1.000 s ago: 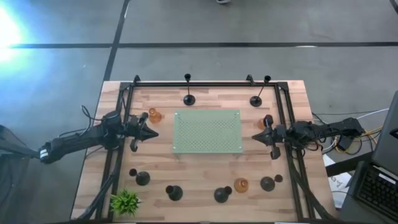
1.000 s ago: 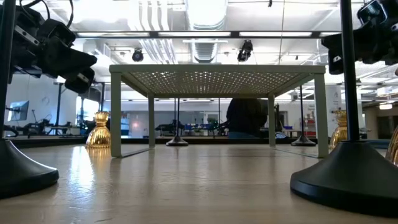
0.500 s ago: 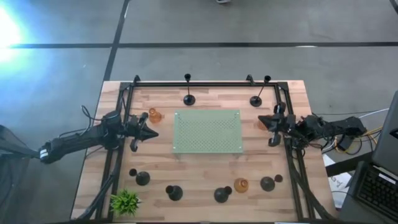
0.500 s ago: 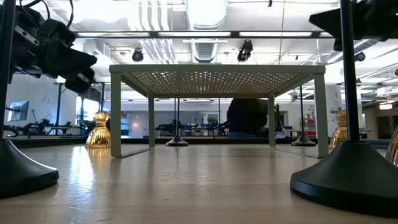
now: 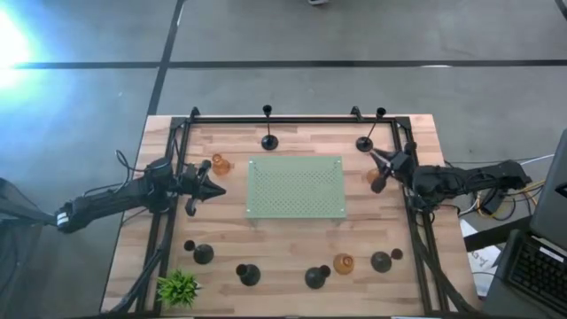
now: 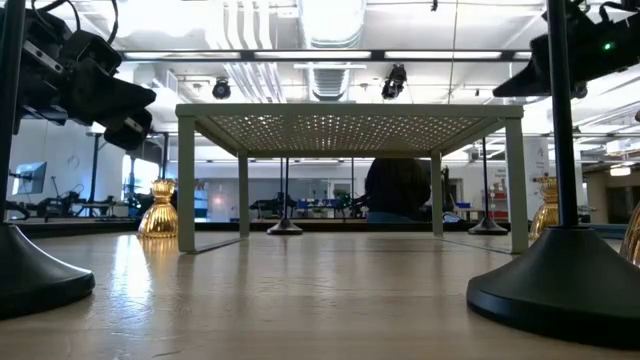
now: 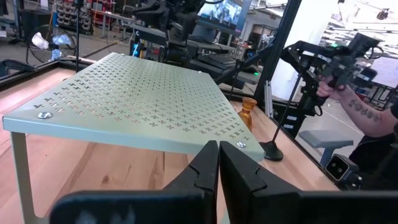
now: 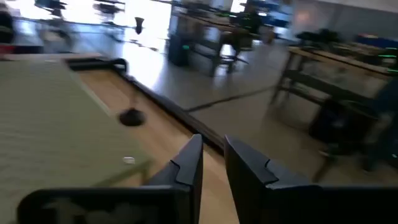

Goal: Pick & Place candle stick holders
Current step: Put the black candle holder on the shelf

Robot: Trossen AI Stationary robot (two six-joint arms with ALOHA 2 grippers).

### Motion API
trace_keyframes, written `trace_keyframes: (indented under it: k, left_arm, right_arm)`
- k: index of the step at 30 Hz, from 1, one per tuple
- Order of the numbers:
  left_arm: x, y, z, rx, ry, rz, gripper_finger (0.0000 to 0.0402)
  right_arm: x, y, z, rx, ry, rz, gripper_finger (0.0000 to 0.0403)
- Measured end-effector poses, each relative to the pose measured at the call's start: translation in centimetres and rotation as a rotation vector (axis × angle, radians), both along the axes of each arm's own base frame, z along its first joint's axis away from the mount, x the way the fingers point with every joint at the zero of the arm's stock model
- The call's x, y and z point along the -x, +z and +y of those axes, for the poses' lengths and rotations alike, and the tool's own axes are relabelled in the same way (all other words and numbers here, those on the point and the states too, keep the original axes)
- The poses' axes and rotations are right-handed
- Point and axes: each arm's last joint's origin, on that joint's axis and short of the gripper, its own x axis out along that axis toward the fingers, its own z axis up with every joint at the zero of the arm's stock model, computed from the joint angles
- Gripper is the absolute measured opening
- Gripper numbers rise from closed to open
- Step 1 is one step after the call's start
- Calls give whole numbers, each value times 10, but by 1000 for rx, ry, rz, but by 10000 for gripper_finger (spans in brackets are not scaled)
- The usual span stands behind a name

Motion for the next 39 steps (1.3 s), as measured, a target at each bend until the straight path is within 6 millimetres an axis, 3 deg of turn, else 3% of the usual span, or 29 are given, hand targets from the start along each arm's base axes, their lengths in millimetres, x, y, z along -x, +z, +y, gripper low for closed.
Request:
trace_keyframes:
  k: [8,17,22,27,39]
  left_arm:
    - [0,0,0,0,0,0,17]
    - [0,0,0,0,0,0,17]
    - [0,0,0,0,0,0,18]
    - [0,0,0,0,0,0,16]
    - [0,0,0,0,0,0,17]
  right_arm:
    - [3,-6,-4,8,-147,-23,150]
    - [2,-36,-17,-53,-289,-86,214]
    - [2,-43,-30,-46,-385,-149,222]
    - [-3,-36,-44,-53,-326,-198,215]
    - [-17,-37,-81,-114,-332,-111,210]
